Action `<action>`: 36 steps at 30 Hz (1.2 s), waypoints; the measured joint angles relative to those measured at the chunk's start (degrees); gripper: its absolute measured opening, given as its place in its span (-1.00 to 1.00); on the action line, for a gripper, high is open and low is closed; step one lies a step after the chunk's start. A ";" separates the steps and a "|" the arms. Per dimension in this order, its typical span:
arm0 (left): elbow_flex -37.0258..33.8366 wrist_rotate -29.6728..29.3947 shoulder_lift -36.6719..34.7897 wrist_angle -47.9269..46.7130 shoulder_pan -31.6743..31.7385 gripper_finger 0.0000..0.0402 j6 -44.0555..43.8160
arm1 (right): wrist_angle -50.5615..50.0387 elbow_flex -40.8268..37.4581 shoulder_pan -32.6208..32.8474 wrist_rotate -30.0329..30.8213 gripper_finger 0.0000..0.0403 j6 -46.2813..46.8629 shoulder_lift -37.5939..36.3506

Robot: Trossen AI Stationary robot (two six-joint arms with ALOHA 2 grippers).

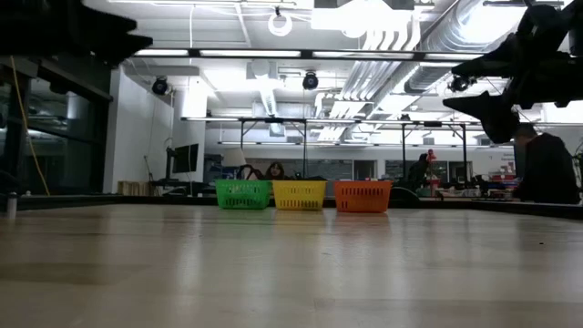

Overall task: Pick and place Stapler, Stapler remover, tape
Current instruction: Return to Home Position

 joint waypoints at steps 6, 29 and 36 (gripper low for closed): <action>-7.51 -4.60 0.00 8.65 -4.03 0.46 -2.76 | -0.07 0.00 0.02 -0.46 0.27 -0.36 0.07; -13.25 -20.07 3.26 5.43 -21.33 0.46 7.55 | -0.48 -0.02 0.02 -0.28 0.28 -3.86 0.44; -13.32 -20.38 4.50 5.43 -21.31 0.46 23.34 | -0.47 -0.02 0.02 -0.28 0.27 -3.94 0.46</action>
